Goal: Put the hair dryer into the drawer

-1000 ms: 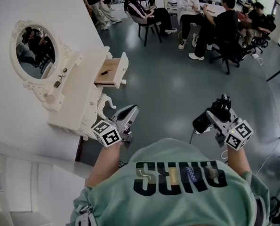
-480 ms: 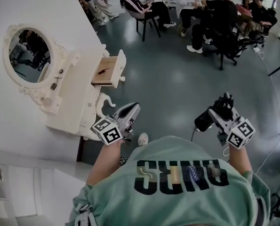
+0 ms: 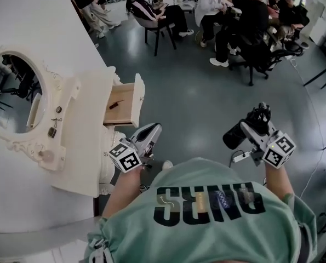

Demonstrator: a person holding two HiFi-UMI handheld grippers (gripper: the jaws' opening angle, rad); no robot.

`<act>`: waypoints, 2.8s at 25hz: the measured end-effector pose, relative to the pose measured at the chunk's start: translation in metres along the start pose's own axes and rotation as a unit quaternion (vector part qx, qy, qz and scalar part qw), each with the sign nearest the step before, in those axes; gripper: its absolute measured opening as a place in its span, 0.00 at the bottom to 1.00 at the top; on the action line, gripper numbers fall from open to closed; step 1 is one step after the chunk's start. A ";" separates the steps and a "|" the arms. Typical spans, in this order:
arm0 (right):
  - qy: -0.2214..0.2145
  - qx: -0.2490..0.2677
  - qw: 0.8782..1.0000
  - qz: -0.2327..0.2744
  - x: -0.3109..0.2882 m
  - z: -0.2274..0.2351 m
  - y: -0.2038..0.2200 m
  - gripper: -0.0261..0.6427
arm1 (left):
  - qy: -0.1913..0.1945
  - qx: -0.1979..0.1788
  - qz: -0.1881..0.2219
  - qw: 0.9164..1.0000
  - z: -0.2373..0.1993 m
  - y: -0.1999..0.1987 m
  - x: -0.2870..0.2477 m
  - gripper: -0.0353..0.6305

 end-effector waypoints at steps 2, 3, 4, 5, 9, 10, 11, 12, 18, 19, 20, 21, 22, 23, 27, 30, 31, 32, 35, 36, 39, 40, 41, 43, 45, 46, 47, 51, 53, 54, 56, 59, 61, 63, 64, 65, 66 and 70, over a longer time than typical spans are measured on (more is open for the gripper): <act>0.007 -0.003 1.000 0.002 -0.045 -0.002 -0.009 0.31 | 0.009 -0.002 -0.008 1.000 -0.041 -0.025 -0.002 0.07; 0.010 -0.002 1.000 0.003 -0.066 -0.003 -0.014 0.31 | 0.012 -0.003 -0.013 1.000 -0.059 -0.037 -0.002 0.07; 0.012 0.000 1.000 0.003 -0.085 -0.004 -0.019 0.31 | 0.015 -0.004 -0.017 1.000 -0.077 -0.049 -0.002 0.07; 0.013 0.001 1.000 0.004 -0.104 -0.005 -0.025 0.31 | 0.018 -0.006 -0.019 1.000 -0.093 -0.060 -0.002 0.07; 0.017 0.004 1.000 0.001 -0.162 0.001 -0.038 0.31 | 0.021 -0.002 -0.019 1.000 -0.143 -0.090 -0.006 0.07; 0.018 0.004 1.000 -0.001 -0.173 0.003 -0.038 0.31 | 0.022 0.001 -0.020 1.000 -0.153 -0.092 -0.006 0.07; 0.020 0.003 1.000 -0.004 -0.182 0.005 -0.038 0.31 | 0.022 0.003 -0.022 1.000 -0.163 -0.093 -0.005 0.07; 0.021 0.002 1.000 -0.006 -0.192 0.008 -0.037 0.31 | 0.021 0.006 -0.024 0.999 -0.173 -0.094 -0.005 0.07; 0.021 -0.004 1.000 -0.021 -0.235 0.031 -0.038 0.31 | 0.009 0.022 -0.028 0.999 -0.216 -0.103 -0.016 0.07; 0.021 -0.004 1.000 -0.022 -0.240 0.036 -0.038 0.31 | 0.008 0.021 -0.030 0.999 -0.221 -0.104 -0.020 0.07; 0.022 -0.004 1.000 -0.022 -0.244 0.040 -0.037 0.31 | 0.009 0.019 -0.031 0.999 -0.225 -0.105 -0.023 0.07; 0.022 -0.003 1.000 -0.021 -0.246 0.041 -0.035 0.31 | 0.010 0.016 -0.032 0.999 -0.229 -0.105 -0.025 0.07; 0.023 -0.002 1.000 -0.019 -0.246 0.041 -0.032 0.31 | 0.014 0.013 -0.032 0.999 -0.231 -0.104 -0.026 0.07; 0.025 0.001 1.000 -0.015 -0.245 0.041 -0.028 0.31 | 0.018 0.010 -0.033 0.999 -0.232 -0.101 -0.028 0.07; 0.020 -0.005 1.000 -0.006 -0.249 0.080 -0.010 0.31 | 0.015 0.003 -0.043 0.999 -0.247 -0.088 -0.063 0.07; -0.006 -0.010 1.000 -0.009 -0.263 0.146 -0.021 0.31 | -0.013 -0.005 -0.044 0.999 -0.257 -0.093 -0.115 0.07; -0.016 -0.003 1.000 -0.011 -0.266 0.166 -0.031 0.31 | -0.022 -0.004 -0.036 0.999 -0.256 -0.097 -0.134 0.07; -0.025 0.004 1.000 -0.013 -0.267 0.185 -0.040 0.31 | -0.031 -0.001 -0.027 0.999 -0.255 -0.102 -0.152 0.07; -0.041 0.011 0.999 -0.020 -0.265 0.244 -0.051 0.31 | -0.054 0.005 -0.006 0.999 -0.251 -0.104 -0.205 0.07; -0.046 0.013 0.999 -0.022 -0.263 0.264 -0.051 0.31 | -0.058 0.006 -0.005 0.998 -0.250 -0.101 -0.224 0.07; -0.063 0.022 0.998 -0.020 -0.265 0.319 -0.054 0.31 | -0.069 -0.001 -0.007 0.998 -0.249 -0.096 -0.275 0.07; -0.067 0.022 0.997 -0.019 -0.269 0.334 -0.055 0.31 | -0.073 -0.001 -0.005 0.997 -0.251 -0.098 -0.288 0.07; -0.069 0.020 0.997 -0.019 -0.272 0.346 -0.055 0.31 | -0.075 0.001 -0.004 0.997 -0.253 -0.099 -0.299 0.07; -0.068 0.011 0.997 -0.023 -0.279 0.366 -0.053 0.31 | -0.076 0.003 -0.007 0.997 -0.257 -0.099 -0.315 0.07; -0.066 0.003 0.997 -0.030 -0.287 0.381 -0.047 0.31 | -0.081 0.001 -0.014 0.997 -0.265 -0.099 -0.323 0.07; -0.065 0.000 0.997 -0.034 -0.293 0.386 -0.044 0.31 | -0.084 0.003 -0.016 0.996 -0.271 -0.099 -0.324 0.07; -0.063 -0.001 0.997 -0.037 -0.299 0.389 -0.041 0.31 | -0.087 0.005 -0.018 0.996 -0.279 -0.100 -0.323 0.07; -0.055 -0.009 0.997 -0.049 -0.323 0.388 -0.037 0.31 | -0.090 0.007 -0.019 0.996 -0.308 -0.110 -0.314 0.07; -0.049 -0.013 0.997 -0.054 -0.328 0.386 -0.037 0.31 | -0.089 0.009 -0.015 0.996 -0.318 -0.114 -0.309 0.07; -0.046 -0.014 0.997 -0.056 -0.329 0.385 -0.037 0.31 | -0.088 0.009 -0.014 0.996 -0.321 -0.116 -0.307 0.07; -0.041 -0.009 0.997 -0.059 -0.332 0.384 -0.039 0.31 | -0.088 0.009 -0.008 0.996 -0.328 -0.120 -0.304 0.07; -0.040 0.010 0.997 -0.068 -0.343 0.381 -0.047 0.31 | -0.093 0.008 0.005 0.996 -0.337 -0.128 -0.294 0.07; -0.045 0.024 0.996 -0.075 -0.353 0.378 -0.053 0.31 | -0.100 0.005 0.012 0.995 -0.343 -0.133 -0.284 0.07; -0.054 0.036 0.995 -0.081 -0.364 0.375 -0.056 0.31 | -0.111 0.004 0.022 0.994 -0.346 -0.137 -0.270 0.07; -0.062 0.046 0.993 -0.085 -0.371 0.373 -0.058 0.31 | -0.119 0.003 0.029 0.992 -0.347 -0.137 -0.262 0.07; -0.071 0.059 0.992 -0.091 -0.379 0.371 -0.061 0.31 | -0.129 0.003 0.036 0.991 -0.347 -0.138 -0.253 0.07; -0.082 0.074 0.989 -0.098 -0.388 0.368 -0.066 0.31 | -0.140 0.002 0.045 0.989 -0.346 -0.138 -0.243 0.07; -0.128 0.128 0.977 -0.115 -0.435 0.344 -0.076 0.31 | -0.187 -0.008 0.071 0.980 -0.350 -0.140 -0.195 0.07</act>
Point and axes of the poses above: the fingertips, and each gripper's own axes: x backward along the fingers, z to its right, y out of its underside, the point moved 4 cm from there along x, backward along the fingers, and after that the axes turned 4 degrees about -y, right-handed, at the moved point
